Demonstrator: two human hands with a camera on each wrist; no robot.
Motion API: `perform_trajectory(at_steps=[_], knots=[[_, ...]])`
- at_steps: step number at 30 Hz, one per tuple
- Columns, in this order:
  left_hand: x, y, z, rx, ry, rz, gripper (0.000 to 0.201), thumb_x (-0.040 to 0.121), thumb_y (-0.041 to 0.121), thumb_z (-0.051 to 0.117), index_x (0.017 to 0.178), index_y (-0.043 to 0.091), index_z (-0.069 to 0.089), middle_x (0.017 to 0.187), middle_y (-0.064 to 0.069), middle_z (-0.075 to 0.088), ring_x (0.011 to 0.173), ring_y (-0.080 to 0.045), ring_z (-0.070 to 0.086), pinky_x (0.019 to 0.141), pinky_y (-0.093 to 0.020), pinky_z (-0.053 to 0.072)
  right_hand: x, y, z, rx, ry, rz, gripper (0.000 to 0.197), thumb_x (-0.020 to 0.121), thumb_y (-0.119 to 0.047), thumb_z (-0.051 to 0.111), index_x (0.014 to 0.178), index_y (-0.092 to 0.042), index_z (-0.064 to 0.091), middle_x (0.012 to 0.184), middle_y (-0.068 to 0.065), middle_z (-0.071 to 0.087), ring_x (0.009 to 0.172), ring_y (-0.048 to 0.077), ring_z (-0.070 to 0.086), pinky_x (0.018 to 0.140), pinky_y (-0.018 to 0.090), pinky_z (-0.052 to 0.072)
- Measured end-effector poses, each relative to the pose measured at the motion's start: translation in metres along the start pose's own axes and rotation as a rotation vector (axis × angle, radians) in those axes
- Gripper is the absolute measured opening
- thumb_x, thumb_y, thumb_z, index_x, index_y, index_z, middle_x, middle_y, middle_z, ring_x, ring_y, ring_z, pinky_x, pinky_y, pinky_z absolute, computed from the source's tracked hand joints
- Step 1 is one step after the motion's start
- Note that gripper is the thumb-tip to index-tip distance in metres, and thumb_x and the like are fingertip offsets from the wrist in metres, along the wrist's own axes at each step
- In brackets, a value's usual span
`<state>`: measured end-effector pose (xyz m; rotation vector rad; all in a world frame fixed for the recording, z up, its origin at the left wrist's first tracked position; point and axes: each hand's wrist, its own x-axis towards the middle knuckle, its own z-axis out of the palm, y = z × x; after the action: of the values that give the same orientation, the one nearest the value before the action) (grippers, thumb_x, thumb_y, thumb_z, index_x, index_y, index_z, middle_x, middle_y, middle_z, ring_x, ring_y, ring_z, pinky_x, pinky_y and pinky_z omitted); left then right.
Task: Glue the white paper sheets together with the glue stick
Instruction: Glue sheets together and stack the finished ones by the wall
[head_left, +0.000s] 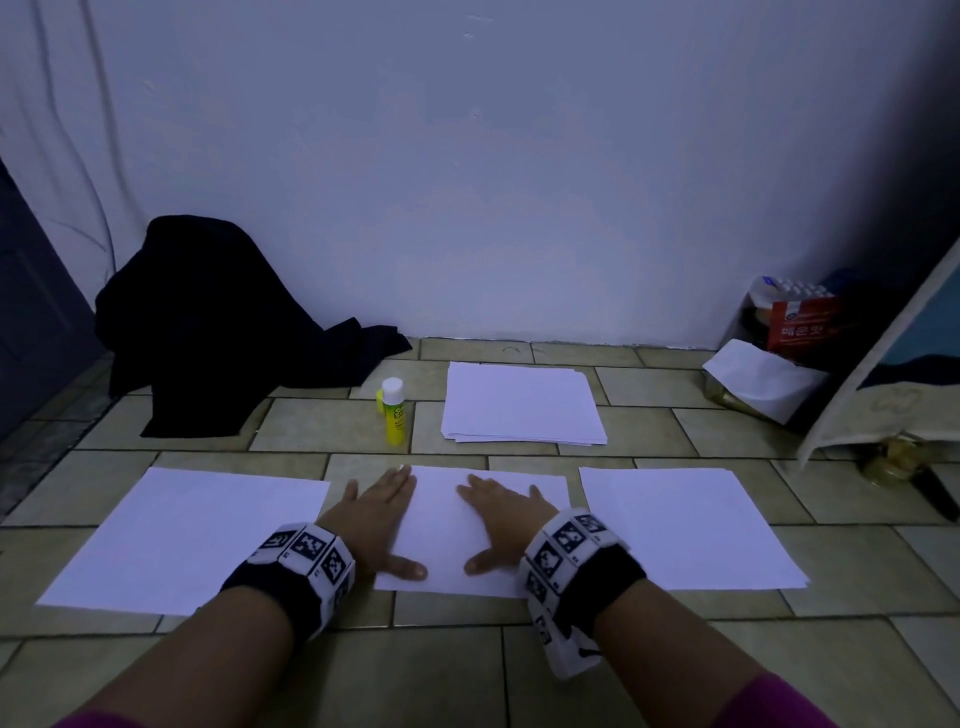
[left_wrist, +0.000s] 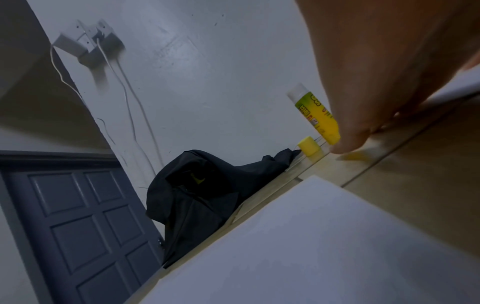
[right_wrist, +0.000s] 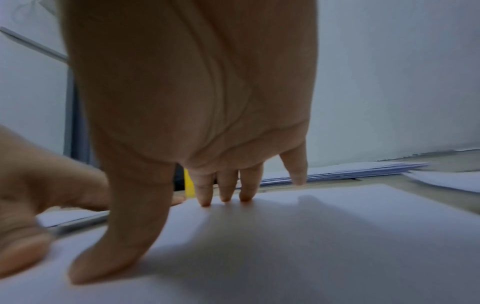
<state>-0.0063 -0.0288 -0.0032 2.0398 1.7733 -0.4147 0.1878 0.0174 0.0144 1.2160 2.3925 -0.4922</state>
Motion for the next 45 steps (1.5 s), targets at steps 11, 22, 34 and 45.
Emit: perform_trajectory(at_steps=[11, 22, 34, 45], knots=[[0.005, -0.009, 0.007, -0.045, -0.043, 0.023, 0.132, 0.072, 0.066, 0.068, 0.149, 0.012, -0.025, 0.157, 0.000, -0.028, 0.146, -0.017, -0.021, 0.113, -0.052, -0.015, -0.027, 0.067, 0.006, 0.025, -0.026, 0.223, 0.139, 0.063, -0.052, 0.082, 0.149, -0.007, -0.018, 0.160, 0.005, -0.012, 0.148, 0.020, -0.002, 0.116, 0.050, -0.003], [0.005, -0.007, 0.009, -0.060, -0.052, -0.008, 0.132, 0.073, 0.067, 0.066, 0.147, 0.010, -0.028, 0.156, 0.000, -0.031, 0.145, -0.017, -0.025, 0.113, -0.054, -0.015, -0.047, 0.055, -0.005, 0.201, 0.022, 0.236, 0.139, 0.064, -0.040, 0.085, 0.148, -0.008, -0.021, 0.160, 0.010, 0.007, 0.147, 0.029, 0.006, 0.117, 0.046, -0.004], [0.007, -0.010, 0.011, -0.076, -0.058, -0.007, 0.150, 0.043, 0.092, 0.046, 0.147, 0.013, -0.029, 0.154, 0.003, -0.034, 0.144, -0.014, -0.026, 0.111, -0.053, -0.017, -0.053, 0.059, 0.010, 0.824, 0.578, 0.229, 0.074, 0.068, -0.015, 0.083, 0.133, -0.026, 0.049, 0.133, 0.004, 0.046, 0.125, 0.023, 0.042, 0.100, 0.032, 0.040], [-0.001, -0.003, 0.005, -0.087, -0.048, -0.027, 0.126, 0.077, 0.065, 0.063, 0.147, 0.011, -0.027, 0.155, 0.001, -0.032, 0.145, -0.016, -0.025, 0.113, -0.055, -0.014, -0.051, 0.075, 0.015, 0.953, 0.432, 0.183, 0.035, 0.074, -0.004, 0.076, 0.081, -0.038, 0.073, 0.104, 0.021, 0.068, 0.099, 0.037, 0.063, 0.091, 0.048, 0.052]])
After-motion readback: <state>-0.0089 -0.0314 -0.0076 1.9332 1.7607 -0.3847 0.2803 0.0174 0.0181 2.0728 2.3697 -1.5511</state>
